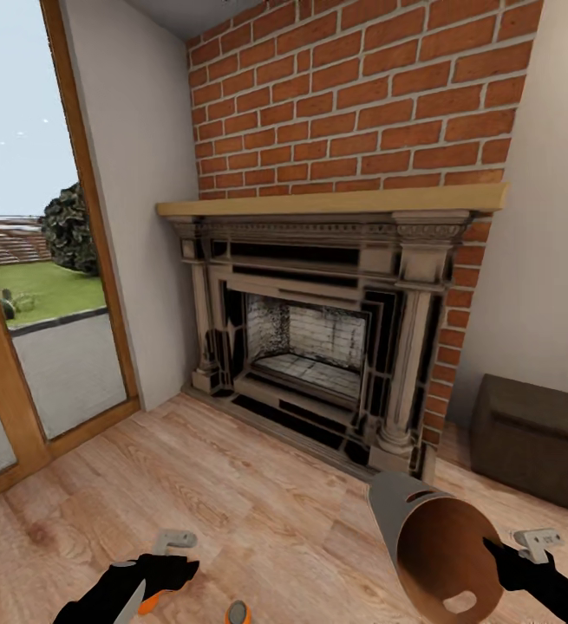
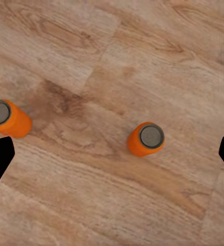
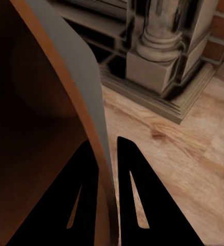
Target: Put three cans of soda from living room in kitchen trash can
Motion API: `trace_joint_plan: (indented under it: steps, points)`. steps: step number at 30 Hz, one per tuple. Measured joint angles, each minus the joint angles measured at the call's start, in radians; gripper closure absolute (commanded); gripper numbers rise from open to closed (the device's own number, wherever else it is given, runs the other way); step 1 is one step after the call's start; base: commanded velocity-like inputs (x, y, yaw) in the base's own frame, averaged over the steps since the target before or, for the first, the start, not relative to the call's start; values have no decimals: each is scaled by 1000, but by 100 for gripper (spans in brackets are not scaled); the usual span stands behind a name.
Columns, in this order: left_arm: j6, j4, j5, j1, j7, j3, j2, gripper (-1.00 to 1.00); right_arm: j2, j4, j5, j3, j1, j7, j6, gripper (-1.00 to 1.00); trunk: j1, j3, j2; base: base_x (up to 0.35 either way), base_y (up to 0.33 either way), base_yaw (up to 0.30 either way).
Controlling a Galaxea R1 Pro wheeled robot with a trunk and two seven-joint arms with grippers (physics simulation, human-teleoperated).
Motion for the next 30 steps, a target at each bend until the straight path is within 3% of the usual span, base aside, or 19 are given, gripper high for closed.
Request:
trace_joint_plan:
  steps: [11, 30]
  points:
    - [0, 0, 0, 0, 0, 0, 0, -100, 0, 0, 1, -1, 0, 0, -1, 100, 0, 10, 0, 13, -158, -149]
    - [-1, 0, 0, 0, 1, 0, 0, -100, 6, 1, 0, -1, 0, -1, -4, 100, 0, 11, 0, 184, 86, -7]
